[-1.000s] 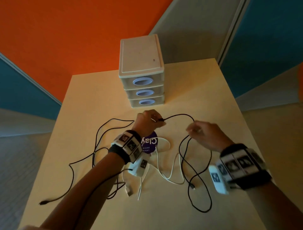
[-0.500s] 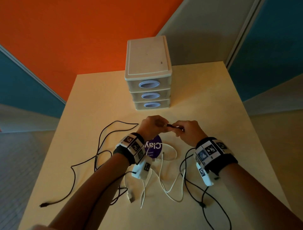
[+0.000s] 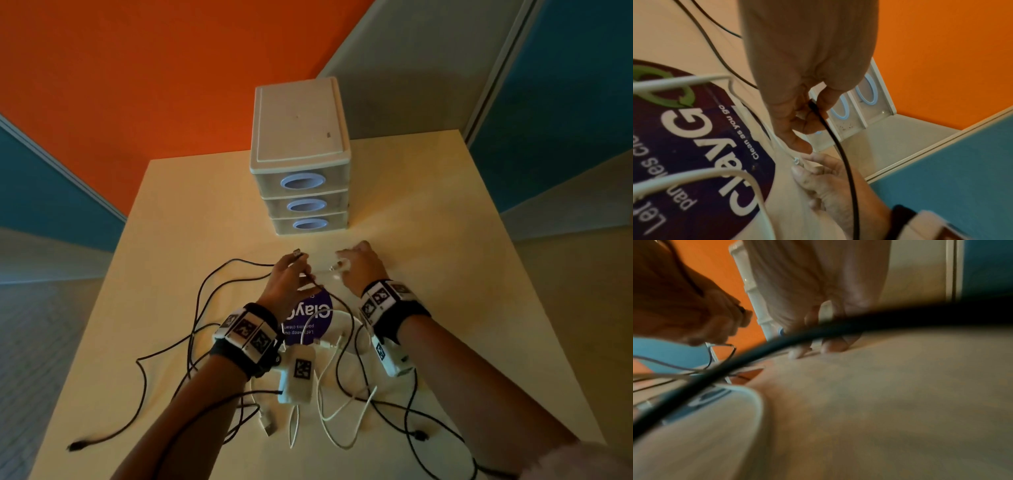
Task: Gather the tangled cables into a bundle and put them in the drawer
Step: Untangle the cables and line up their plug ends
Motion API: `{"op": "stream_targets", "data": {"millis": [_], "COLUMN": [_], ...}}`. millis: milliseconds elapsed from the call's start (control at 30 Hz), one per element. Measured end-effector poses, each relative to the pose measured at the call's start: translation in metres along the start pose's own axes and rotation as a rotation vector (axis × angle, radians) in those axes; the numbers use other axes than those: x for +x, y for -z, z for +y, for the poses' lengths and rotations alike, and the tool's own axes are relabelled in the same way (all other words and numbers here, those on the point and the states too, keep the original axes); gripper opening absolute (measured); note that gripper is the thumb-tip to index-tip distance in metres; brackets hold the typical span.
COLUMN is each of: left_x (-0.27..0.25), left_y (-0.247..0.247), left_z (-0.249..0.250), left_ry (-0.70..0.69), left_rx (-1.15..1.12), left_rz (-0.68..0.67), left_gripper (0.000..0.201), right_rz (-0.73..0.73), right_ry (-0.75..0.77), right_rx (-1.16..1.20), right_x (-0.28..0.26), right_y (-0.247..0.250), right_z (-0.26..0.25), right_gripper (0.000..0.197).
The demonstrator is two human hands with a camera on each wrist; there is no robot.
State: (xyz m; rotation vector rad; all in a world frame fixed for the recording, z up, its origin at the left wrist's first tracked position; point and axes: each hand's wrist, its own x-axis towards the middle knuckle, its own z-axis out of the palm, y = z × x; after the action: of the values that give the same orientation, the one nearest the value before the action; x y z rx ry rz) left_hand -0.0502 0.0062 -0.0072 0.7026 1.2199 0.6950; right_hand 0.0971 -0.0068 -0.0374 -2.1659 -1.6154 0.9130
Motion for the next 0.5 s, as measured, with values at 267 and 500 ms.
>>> {"op": "stream_targets", "data": {"millis": [267,500], "left_x": [0.000,-0.019], "left_y": [0.005,-0.008], "left_z": [-0.003,0.017], "left_ry": [-0.353,-0.669], "left_rx": [0.635,1.016], "left_rz": [0.151,0.182], "left_gripper": [0.026,0.024], "right_rz": [0.044,0.074], "right_ry": [0.161,0.152], "right_rx": [0.205,0.566], "right_x": [0.002,-0.018], "right_y": [0.011,0.050], "right_z": [-0.009,-0.046], "right_gripper": [0.005,0.019]}}
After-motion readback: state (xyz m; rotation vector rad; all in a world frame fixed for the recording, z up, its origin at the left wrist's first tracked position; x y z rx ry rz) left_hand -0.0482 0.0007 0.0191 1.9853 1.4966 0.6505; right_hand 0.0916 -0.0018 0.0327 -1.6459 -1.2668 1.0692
